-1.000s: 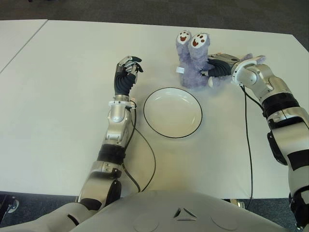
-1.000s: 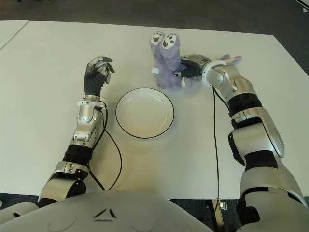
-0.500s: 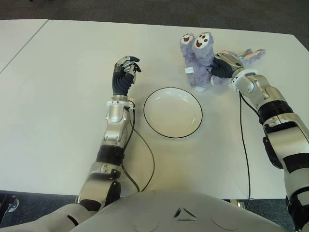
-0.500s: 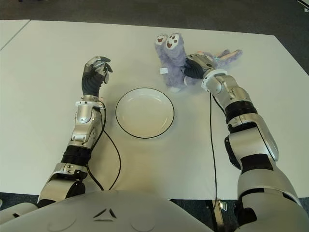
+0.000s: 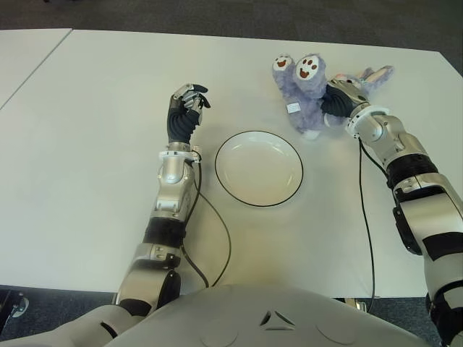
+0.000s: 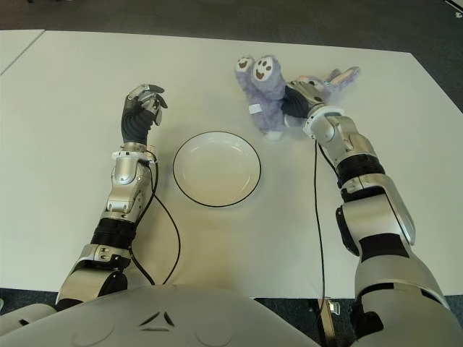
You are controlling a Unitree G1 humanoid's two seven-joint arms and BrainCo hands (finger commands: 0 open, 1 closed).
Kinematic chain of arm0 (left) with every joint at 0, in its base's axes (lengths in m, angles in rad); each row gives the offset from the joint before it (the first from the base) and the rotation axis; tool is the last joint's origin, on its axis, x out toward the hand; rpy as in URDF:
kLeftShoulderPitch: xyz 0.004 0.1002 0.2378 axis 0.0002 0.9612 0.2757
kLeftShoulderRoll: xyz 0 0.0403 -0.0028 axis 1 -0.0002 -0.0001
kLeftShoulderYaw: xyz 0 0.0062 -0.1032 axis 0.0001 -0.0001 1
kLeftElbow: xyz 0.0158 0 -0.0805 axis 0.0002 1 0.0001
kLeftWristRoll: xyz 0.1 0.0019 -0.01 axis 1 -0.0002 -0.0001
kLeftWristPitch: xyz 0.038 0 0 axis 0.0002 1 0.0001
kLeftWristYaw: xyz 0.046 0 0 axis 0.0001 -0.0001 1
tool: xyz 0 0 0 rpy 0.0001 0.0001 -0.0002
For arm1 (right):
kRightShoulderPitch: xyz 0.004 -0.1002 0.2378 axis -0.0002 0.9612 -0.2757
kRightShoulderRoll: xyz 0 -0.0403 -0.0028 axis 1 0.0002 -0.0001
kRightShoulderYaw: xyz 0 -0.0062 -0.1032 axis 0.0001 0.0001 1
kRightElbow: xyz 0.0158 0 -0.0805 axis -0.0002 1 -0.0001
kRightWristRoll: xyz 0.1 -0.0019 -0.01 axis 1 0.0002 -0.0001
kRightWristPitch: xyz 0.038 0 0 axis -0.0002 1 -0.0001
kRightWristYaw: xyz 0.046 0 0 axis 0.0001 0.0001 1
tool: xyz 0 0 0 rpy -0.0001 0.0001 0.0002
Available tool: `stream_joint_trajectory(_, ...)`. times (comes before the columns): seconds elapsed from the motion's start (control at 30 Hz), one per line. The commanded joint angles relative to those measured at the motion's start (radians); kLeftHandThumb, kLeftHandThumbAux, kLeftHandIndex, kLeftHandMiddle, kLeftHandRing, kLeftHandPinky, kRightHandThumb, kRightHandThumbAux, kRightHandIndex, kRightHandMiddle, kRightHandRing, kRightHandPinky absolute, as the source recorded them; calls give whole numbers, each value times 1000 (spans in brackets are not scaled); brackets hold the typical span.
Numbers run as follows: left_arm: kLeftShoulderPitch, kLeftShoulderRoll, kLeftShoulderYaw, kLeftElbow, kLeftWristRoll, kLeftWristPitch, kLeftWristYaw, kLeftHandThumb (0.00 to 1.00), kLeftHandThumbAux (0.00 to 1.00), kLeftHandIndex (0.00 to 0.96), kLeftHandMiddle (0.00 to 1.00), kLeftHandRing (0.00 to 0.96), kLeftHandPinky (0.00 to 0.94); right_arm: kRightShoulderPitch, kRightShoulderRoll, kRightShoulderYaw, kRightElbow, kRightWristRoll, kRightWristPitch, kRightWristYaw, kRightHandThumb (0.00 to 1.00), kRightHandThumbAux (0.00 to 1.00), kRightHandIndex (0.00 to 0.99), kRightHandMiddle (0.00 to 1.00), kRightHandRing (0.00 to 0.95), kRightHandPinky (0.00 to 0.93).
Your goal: Put the doll into the plate.
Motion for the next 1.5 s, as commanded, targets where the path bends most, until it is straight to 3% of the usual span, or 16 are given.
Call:
stream_joint_trajectory(0.03,111,-30,5,34,-7,22,14,710,706,442,878,880,862,74,2,5,17,-10,61,44,1000,667,378,494,513,451)
stream_joint_trajectory(0.17,110,-29,3,36,-4,26,14,710,706,442,878,881,862,101,-6,-31,-49,25,98,76,1000,665,385,502,526,452)
stream_joint_trajectory(0.27,109,-30,2,38,-2,28,16,710,706,442,878,880,864,151,-18,-80,-187,71,176,137,1000,666,384,501,523,453)
stream_joint_trajectory(0.3,108,-29,3,40,-2,28,16,710,706,442,878,880,866,165,-19,-92,-224,80,200,153,983,663,383,500,521,581)
stream_joint_trajectory(0.37,105,-27,4,46,-3,30,15,710,705,442,878,881,868,196,-18,-130,-317,111,276,196,966,661,383,500,518,716)
stream_joint_trajectory(0.43,102,-25,6,51,-4,31,14,710,705,442,879,882,867,226,-17,-163,-405,137,348,235,960,660,383,500,518,760)
stream_joint_trajectory(0.53,94,-21,9,67,-5,31,11,710,705,442,880,884,867,266,-2,-212,-526,178,457,281,956,659,383,500,518,798)
stream_joint_trajectory(0.7,80,-18,12,100,-2,26,12,710,705,442,882,884,869,352,17,-293,-875,209,720,365,954,659,381,499,520,825)
stream_joint_trajectory(0.83,71,-19,14,117,-2,27,14,711,704,442,882,884,876,349,49,-327,-923,219,808,359,953,659,380,500,522,853)
stream_joint_trajectory(1.13,49,-18,20,164,0,18,9,712,704,442,882,886,876,374,91,-392,-1097,231,898,329,953,659,381,503,527,873)
stream_joint_trajectory(1.2,40,-18,19,180,3,17,9,713,703,442,882,887,878,379,102,-406,-1160,234,931,332,906,668,388,517,697,881)
stream_joint_trajectory(1.27,30,-16,19,196,6,17,9,714,703,443,883,887,880,378,113,-412,-1197,234,956,332,876,674,392,526,804,887)
stream_joint_trajectory(1.4,12,-13,19,228,16,22,12,714,703,443,883,888,881,370,132,-404,-1247,223,985,322,860,677,394,531,861,891)
stream_joint_trajectory(1.5,-9,-9,20,263,25,40,15,715,702,443,882,888,882,369,137,-385,-1289,191,936,288,856,678,396,532,877,886)
